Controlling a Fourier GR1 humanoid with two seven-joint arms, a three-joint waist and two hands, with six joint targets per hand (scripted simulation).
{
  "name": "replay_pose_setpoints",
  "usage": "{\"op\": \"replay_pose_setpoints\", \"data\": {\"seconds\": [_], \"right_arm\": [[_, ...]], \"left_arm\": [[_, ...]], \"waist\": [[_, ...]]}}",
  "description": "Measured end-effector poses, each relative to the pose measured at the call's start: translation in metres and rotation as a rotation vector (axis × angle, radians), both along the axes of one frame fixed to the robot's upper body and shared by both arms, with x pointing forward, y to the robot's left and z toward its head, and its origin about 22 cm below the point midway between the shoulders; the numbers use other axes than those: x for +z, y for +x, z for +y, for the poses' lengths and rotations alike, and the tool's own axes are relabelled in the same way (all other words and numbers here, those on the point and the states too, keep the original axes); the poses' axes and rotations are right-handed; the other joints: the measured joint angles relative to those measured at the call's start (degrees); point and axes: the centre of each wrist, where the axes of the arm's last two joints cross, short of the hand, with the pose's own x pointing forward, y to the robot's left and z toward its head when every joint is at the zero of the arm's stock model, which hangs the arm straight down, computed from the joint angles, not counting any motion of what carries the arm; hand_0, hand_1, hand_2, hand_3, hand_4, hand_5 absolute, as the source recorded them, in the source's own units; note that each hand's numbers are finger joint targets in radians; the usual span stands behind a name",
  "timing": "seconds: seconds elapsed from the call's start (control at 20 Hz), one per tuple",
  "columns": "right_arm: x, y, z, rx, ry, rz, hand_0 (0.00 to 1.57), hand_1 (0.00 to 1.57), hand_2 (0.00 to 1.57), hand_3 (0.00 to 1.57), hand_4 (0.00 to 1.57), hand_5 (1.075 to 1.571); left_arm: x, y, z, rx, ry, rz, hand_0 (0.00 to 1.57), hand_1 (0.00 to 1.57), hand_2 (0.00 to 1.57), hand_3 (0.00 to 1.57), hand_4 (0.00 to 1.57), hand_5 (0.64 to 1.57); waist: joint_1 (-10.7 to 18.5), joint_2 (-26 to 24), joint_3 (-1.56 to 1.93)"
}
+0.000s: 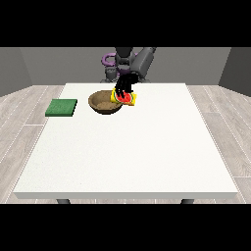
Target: Pick the cup and pour the ball into the bowl, then pick the bowl and place it on the pad
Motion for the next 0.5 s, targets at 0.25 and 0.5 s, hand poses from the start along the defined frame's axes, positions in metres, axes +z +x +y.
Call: {"op": "replay_pose_setpoints", "data": {"seconds": [0.25, 0.5], "right_arm": [[-0.016, 0.004, -0.006, -0.021, 0.002, 0.06, 0.0, 0.0, 0.0, 0.0, 0.38, 1.566], [-0.031, 0.01, -0.009, -0.046, 0.0, 0.099, 0.0, 0.0, 0.0, 0.0, 0.39, 1.566]], "left_arm": [[0.002, 0.001, -0.018, -0.027, 0.302, -0.003, 1.5, 1.5, 1.57, 1.57, 1.06, 1.498], [0.004, -0.007, -0.057, -0.05, 0.466, -0.017, 1.5, 1.5, 1.57, 1.57, 1.05, 1.511]], "waist": [[1.6, -3.4, -0.01], [3.0, -5.6, -0.08]]}}
